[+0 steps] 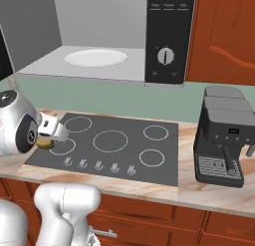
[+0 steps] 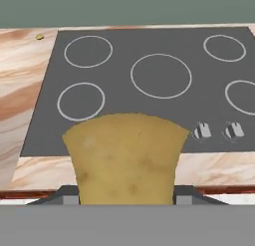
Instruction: Place the sponge inside the microwave to prepare for sanitizing.
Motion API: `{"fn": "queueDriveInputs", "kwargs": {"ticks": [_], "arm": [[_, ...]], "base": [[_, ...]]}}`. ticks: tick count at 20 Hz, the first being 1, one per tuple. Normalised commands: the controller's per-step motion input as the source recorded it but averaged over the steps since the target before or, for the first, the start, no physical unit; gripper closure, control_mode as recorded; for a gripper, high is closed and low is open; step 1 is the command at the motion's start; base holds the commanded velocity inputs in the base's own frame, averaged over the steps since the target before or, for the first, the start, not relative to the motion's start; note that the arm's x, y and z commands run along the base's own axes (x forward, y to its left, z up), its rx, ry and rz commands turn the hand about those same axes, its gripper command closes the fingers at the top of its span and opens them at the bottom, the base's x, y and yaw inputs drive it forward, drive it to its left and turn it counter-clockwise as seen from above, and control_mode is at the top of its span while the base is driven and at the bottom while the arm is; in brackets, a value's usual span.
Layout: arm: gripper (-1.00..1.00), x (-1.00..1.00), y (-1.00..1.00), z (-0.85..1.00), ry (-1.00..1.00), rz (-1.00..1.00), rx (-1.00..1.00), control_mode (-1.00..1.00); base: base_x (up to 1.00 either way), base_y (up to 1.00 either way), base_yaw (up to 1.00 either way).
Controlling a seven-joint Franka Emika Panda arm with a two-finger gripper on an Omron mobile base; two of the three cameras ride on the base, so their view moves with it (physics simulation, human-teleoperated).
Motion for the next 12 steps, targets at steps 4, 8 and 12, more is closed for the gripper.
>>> {"fn": "queueDriveInputs", "kwargs": {"ticks": [4, 8, 12], "arm": [[1.00, -0.03, -0.28, 1.00, -0.04, -0.13, 0.00, -1.00], [1.00, -0.19, -0.09, 0.92, -0.06, -0.07, 0.00, -1.00], [1.00, -0.21, -0.07, 0.84, -0.09, 0.00, 0.00, -1.00]], "base": [[0.00, 0.00, 0.00], [0.00, 0.00, 0.00], [0.00, 0.00, 0.00]]}}
